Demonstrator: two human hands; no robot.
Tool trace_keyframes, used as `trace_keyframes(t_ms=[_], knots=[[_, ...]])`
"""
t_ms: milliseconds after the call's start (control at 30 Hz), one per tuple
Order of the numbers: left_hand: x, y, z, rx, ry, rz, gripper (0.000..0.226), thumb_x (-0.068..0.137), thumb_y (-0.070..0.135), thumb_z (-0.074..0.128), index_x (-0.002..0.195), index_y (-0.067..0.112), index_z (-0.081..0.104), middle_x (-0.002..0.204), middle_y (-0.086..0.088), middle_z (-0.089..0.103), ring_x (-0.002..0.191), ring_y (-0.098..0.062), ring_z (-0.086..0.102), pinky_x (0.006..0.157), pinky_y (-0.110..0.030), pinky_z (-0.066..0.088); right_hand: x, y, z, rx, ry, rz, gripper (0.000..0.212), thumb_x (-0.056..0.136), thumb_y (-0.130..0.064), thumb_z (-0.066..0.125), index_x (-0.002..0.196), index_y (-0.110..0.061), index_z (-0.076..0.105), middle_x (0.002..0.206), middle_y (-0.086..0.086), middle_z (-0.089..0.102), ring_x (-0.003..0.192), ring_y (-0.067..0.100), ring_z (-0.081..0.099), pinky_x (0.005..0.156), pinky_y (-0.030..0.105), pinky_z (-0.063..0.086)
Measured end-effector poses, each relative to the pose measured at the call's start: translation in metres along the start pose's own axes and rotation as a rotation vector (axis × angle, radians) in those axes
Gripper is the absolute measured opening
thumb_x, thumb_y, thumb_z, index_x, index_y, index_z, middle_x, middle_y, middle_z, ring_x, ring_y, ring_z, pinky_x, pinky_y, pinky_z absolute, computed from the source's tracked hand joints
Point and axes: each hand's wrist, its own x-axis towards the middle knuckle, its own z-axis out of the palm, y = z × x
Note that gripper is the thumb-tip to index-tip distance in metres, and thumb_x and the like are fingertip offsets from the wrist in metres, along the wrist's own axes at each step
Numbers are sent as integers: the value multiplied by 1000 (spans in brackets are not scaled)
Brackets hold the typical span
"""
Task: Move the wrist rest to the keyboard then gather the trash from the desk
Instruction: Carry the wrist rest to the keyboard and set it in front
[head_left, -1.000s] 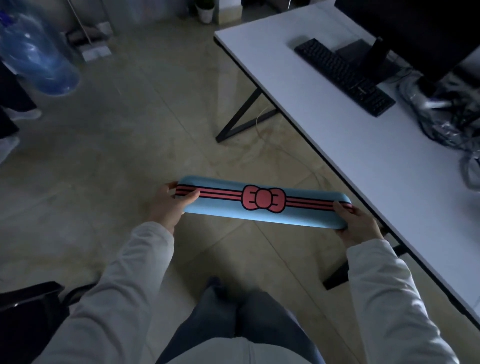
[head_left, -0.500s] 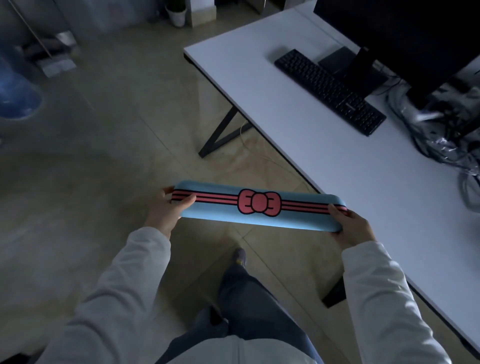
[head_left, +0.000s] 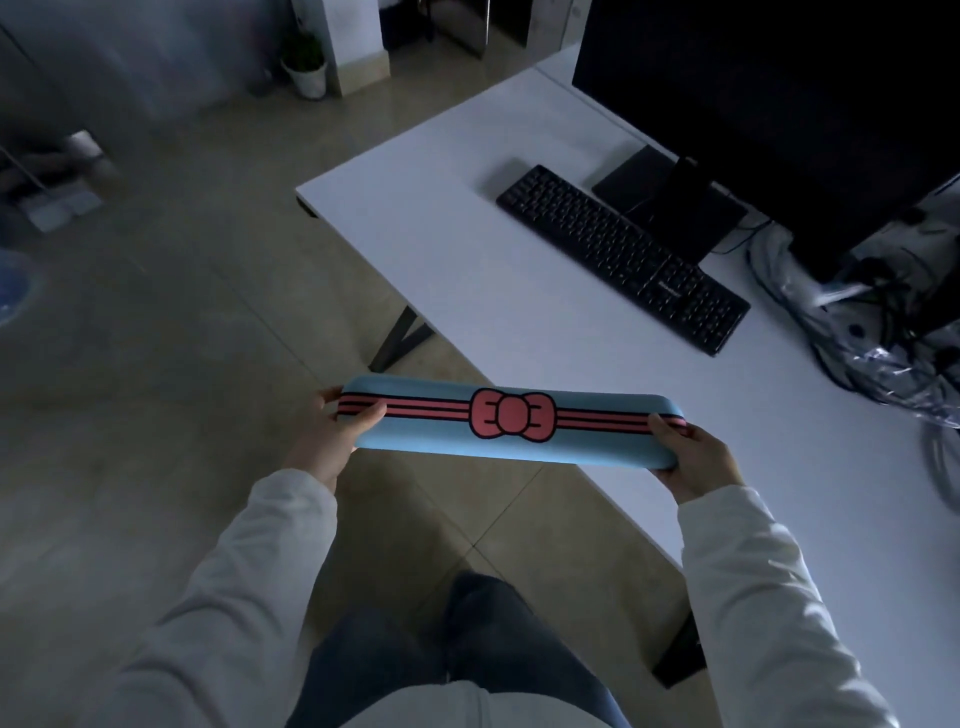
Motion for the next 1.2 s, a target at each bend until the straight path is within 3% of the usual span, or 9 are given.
trace_keyframes(t_ms=[167, 333, 433, 600, 700, 833, 1000, 1133, 1200], knots=[[44, 32, 20, 105, -97, -7, 85, 46, 45, 79, 118, 11, 51, 115, -12, 63, 109, -29, 61, 100, -48, 47, 23, -2, 3, 53, 82, 41, 6, 82, -9, 61, 78, -11, 57, 108, 16, 53, 92, 25, 54, 90, 42, 49], [95, 63, 52, 183, -148, 32, 48, 72, 16, 74, 114, 11, 50, 110, -10, 60, 109, -31, 59, 100, -50, 46, 35, -2, 16, 116, 237, 61, 5, 83, -10, 61, 82, -7, 58, 89, 10, 55, 81, 20, 54, 76, 34, 53], [127, 81, 65, 236, -189, 52, 51, 69, 17, 76, 113, 12, 50, 114, -12, 61, 111, -33, 59, 100, -51, 45, 34, -1, 30, 178, 329, 80, 5, 83, -10, 61, 80, -7, 57, 83, 6, 53, 81, 18, 52, 83, 38, 49], [183, 116, 84, 383, -314, 79, 57, 60, 31, 78, 109, 21, 50, 119, -12, 62, 108, -30, 60, 97, -47, 47, 33, 2, 60, 290, 483, 106, 14, 83, -9, 61, 71, -12, 54, 74, 2, 48, 74, 12, 48, 67, 28, 46], [203, 131, 98, 447, -394, 103, 56, 70, 22, 75, 118, 12, 49, 121, -12, 58, 107, -27, 56, 92, -34, 44, 31, 7, 71, 314, 564, 133, 13, 82, -12, 63, 72, -13, 55, 75, 2, 49, 73, 11, 49, 64, 27, 48], [225, 138, 117, 516, -478, 119, 55, 72, 19, 74, 120, 11, 48, 126, -14, 57, 115, -30, 55, 96, -36, 43, 27, 13, 78, 358, 635, 169, 16, 83, -13, 61, 70, -13, 53, 72, 1, 45, 71, 10, 47, 49, 17, 51], [234, 143, 141, 606, -536, 148, 55, 73, 19, 73, 121, 11, 47, 127, -12, 55, 106, -22, 53, 90, -30, 41, 24, 23, 79, 431, 657, 203, 17, 85, -12, 58, 70, -13, 52, 73, 1, 44, 70, 10, 45, 49, 17, 51], [233, 149, 157, 688, -568, 172, 56, 75, 17, 71, 123, 9, 45, 125, -11, 54, 102, -20, 50, 88, -28, 38, 21, 29, 79, 472, 686, 238, 5, 84, -13, 60, 83, -8, 58, 82, 3, 51, 82, 16, 51, 41, 14, 50], [232, 151, 166, 732, -570, 180, 55, 75, 16, 71, 123, 8, 45, 125, -12, 55, 100, -22, 50, 88, -30, 40, 20, 29, 78, 463, 724, 261, 25, 84, -13, 61, 107, -5, 60, 98, 9, 53, 93, 22, 51, 41, 13, 49]])
